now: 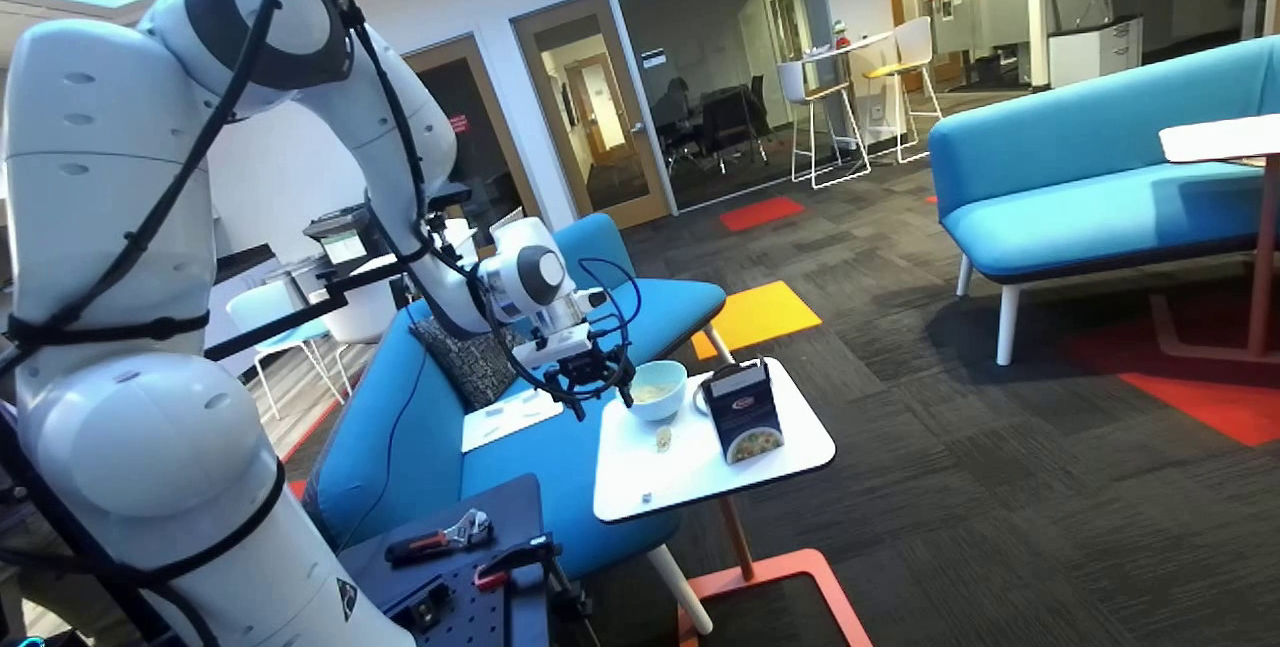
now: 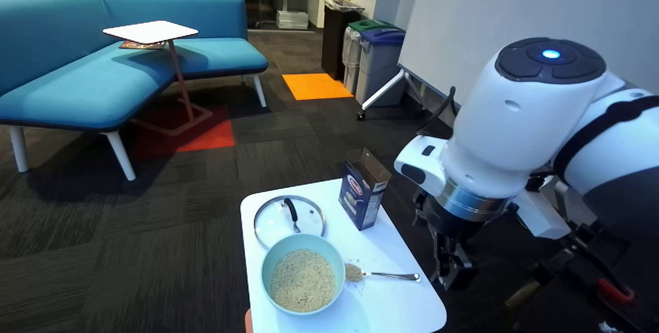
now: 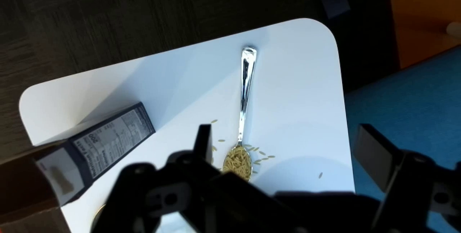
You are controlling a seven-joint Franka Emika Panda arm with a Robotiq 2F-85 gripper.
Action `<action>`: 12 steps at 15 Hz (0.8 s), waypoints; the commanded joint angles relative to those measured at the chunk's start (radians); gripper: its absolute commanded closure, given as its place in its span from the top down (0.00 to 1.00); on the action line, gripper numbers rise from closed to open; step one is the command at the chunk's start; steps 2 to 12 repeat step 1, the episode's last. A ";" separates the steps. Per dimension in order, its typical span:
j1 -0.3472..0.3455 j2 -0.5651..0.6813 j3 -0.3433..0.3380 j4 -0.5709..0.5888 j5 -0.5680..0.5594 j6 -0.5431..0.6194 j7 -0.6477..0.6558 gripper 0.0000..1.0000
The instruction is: Use the spoon to scoop the objects in the bowl and put it on the table
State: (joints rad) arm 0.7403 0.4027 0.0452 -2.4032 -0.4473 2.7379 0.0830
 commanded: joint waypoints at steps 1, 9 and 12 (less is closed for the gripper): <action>-0.028 -0.001 0.025 0.001 -0.018 -0.007 0.011 1.00; -0.028 -0.001 0.025 0.001 -0.018 -0.007 0.011 1.00; -0.028 -0.001 0.025 0.001 -0.018 -0.007 0.011 1.00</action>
